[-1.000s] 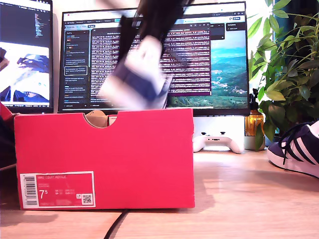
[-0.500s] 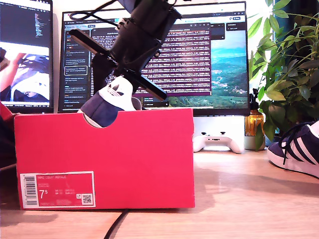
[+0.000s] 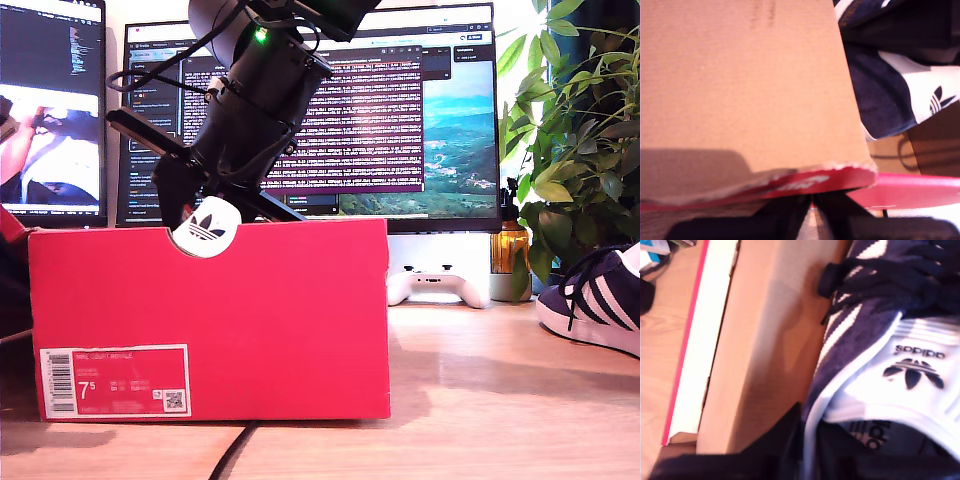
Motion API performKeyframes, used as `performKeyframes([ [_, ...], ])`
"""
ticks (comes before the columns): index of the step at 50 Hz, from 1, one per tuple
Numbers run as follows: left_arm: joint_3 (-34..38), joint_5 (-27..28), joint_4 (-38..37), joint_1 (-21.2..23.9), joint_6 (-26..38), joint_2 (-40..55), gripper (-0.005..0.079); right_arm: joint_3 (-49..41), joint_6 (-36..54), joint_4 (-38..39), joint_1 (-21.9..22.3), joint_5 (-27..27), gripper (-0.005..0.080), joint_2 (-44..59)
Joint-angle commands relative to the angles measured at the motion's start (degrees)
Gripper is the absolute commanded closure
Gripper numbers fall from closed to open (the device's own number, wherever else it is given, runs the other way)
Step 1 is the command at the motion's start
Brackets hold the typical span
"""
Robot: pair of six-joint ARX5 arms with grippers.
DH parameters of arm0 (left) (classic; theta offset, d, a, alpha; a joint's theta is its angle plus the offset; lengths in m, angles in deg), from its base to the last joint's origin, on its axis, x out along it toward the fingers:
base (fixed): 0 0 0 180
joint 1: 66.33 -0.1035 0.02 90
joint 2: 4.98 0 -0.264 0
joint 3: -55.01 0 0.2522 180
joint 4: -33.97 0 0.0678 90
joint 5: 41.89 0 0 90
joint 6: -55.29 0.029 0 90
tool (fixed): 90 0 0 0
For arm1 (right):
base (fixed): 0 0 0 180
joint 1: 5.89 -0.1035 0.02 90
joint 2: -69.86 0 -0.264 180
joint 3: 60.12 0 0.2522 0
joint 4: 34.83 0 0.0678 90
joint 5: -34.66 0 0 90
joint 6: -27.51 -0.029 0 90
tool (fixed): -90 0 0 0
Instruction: Pack the blue shoes by picking the first shoe and placing it inside the red shoebox, left side, then picking and rotating the second shoe and placing it in the shoebox
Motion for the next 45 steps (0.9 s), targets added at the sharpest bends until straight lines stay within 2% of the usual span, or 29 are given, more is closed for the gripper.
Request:
performKeyframes([
  [1, -0.3, -0.1, 0.5, 0.2, 0.0, 0.0, 0.0762, 1.6, -0.2, 1.3, 0.0, 0.2, 0.0473, -0.6],
  [6, -0.3, -0.1, 0.5, 0.2, 0.0, 0.0, 0.0762, 1.6, -0.1, 1.4, 0.0, 0.2, 0.0387, -0.6],
  [14, -0.3, -0.1, 0.5, 0.2, 0.0, 0.0, 0.0762, 3.8, 0.9, -2.5, 0.7, 0.2, 0.0379, -1.2],
  [23, -0.3, -0.1, 0.5, 0.2, 0.0, 0.0, 0.0762, 9.8, 2.5, -13.6, 2.4, -0.1, 0.0379, -3.3],
  [33, -0.3, -0.1, 0.5, 0.2, 0.0, 0.0, 0.0762, 17.6, 3.5, -26.1, 5.5, -8.0, 0.0377, -3.5],
  [39, -0.3, -0.1, 0.5, 0.2, 0.0, 0.0, 0.0762, 19.3, 3.1, -31.2, 7.8, -6.4, 0.0355, -3.5],
  [42, -0.3, -0.1, 0.5, 0.2, 0.0, 0.0, 0.0762, 19.3, 1.8, -33.6, 9.3, -3.4, 0.0334, -3.5],
  [45, -0.3, -0.1, 0.5, 0.2, 0.0, 0.0, 0.0762, 19.3, -3.5, -36.8, 10.9, 0.0, 0.0334, -3.5],
])
